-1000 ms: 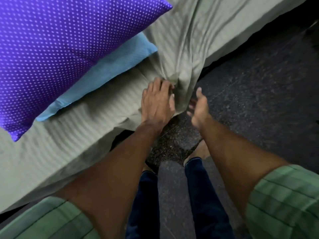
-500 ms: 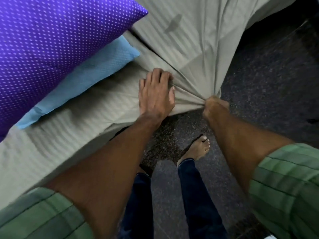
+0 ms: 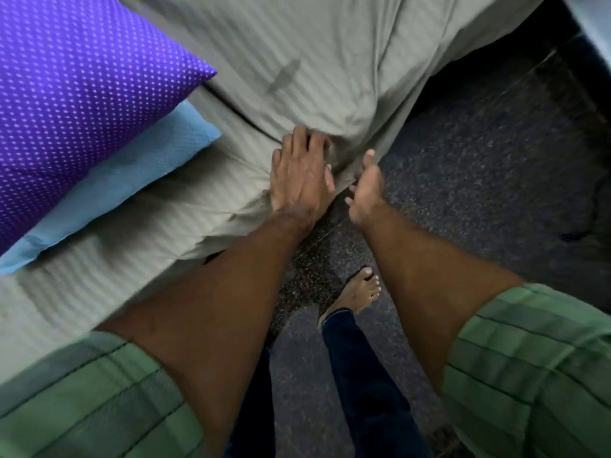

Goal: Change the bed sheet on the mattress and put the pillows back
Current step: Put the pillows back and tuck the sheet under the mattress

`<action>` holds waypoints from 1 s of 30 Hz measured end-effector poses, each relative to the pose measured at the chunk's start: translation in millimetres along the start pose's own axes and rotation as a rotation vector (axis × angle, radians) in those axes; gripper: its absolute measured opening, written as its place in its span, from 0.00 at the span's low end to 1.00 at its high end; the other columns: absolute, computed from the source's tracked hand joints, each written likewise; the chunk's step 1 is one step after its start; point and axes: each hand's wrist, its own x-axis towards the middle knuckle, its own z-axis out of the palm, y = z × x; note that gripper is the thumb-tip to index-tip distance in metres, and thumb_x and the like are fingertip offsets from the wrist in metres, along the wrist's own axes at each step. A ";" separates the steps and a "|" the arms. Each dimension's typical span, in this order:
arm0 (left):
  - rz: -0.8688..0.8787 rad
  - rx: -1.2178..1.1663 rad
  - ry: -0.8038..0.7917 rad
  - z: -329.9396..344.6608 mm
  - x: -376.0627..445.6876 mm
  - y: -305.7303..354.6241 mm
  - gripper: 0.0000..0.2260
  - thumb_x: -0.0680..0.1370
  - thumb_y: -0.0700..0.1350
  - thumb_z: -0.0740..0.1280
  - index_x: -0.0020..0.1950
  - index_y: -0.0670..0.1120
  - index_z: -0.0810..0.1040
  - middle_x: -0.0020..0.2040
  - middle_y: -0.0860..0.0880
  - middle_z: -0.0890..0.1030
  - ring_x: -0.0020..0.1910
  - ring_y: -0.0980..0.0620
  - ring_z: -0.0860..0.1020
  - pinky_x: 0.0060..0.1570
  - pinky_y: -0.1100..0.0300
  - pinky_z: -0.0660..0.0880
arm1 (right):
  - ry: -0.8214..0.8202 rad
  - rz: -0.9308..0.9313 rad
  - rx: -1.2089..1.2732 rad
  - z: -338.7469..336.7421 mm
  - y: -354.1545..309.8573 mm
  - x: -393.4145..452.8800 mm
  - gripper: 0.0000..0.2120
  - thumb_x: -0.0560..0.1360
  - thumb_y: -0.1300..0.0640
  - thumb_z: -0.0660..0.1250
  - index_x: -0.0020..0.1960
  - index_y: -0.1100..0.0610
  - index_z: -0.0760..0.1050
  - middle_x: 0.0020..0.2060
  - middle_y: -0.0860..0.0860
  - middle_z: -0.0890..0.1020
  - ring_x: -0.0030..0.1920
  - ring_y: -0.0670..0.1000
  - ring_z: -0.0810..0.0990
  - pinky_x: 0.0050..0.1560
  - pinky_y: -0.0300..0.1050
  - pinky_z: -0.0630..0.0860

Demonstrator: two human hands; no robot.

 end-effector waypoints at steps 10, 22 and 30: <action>-0.098 -0.041 -0.079 -4.6 25.1 41.3 0.19 0.75 0.49 0.68 0.65 0.47 0.72 0.61 0.45 0.73 0.61 0.43 0.74 0.59 0.47 0.72 | 0.015 0.054 0.107 32.8 -73.7 18.1 0.26 0.81 0.38 0.61 0.62 0.59 0.77 0.55 0.59 0.83 0.44 0.58 0.82 0.35 0.45 0.78; -0.077 -0.133 -0.001 -2.5 74.2 72.6 0.14 0.78 0.46 0.66 0.63 0.49 0.74 0.57 0.48 0.75 0.56 0.46 0.75 0.55 0.50 0.72 | 0.227 -0.097 0.054 19.2 -161.3 58.1 0.13 0.80 0.62 0.62 0.60 0.65 0.80 0.56 0.59 0.84 0.53 0.60 0.83 0.54 0.55 0.82; 0.005 -0.142 -0.039 9.1 123.4 95.1 0.12 0.77 0.47 0.67 0.60 0.49 0.75 0.55 0.47 0.76 0.54 0.46 0.75 0.54 0.50 0.73 | 0.475 0.059 -0.161 -41.8 -143.6 132.3 0.24 0.75 0.51 0.66 0.64 0.66 0.77 0.63 0.61 0.81 0.58 0.63 0.82 0.59 0.59 0.81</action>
